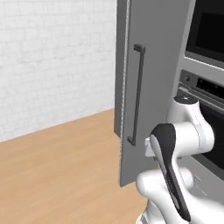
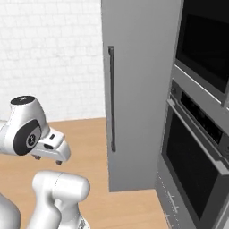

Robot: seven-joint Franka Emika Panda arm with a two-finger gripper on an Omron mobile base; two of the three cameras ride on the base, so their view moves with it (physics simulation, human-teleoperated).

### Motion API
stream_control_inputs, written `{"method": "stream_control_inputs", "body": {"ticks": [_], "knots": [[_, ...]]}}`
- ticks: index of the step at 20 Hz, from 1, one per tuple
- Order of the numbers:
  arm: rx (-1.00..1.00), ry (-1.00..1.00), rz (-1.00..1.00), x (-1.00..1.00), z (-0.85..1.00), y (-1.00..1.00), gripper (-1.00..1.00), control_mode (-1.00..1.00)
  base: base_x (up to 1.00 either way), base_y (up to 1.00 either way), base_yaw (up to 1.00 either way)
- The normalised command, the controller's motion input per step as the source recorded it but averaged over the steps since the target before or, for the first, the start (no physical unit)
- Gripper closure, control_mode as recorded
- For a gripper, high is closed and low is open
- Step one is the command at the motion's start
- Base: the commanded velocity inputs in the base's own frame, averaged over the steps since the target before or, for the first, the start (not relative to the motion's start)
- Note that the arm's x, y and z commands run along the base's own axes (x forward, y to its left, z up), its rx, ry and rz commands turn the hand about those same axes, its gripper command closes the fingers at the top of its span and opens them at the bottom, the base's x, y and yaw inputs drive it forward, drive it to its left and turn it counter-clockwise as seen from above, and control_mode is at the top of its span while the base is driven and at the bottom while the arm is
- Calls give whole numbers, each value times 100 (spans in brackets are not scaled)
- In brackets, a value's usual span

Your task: Place one garlic and one steak in each tupperware on the nearby counter, to pack two identical lunches.

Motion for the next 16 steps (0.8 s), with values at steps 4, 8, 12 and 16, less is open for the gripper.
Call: {"method": "stream_control_inputs", "body": {"ticks": [4,8,12,16], "knots": [[0,0,0,0,0,0,-100,100,100,-7,30],[0,0,0,0,0,0,-100,100,64,96,-22],[0,0,0,0,0,0,-100,100,45,92,-62],[0,0,0,0,0,0,-100,100,65,66,-79]]}}
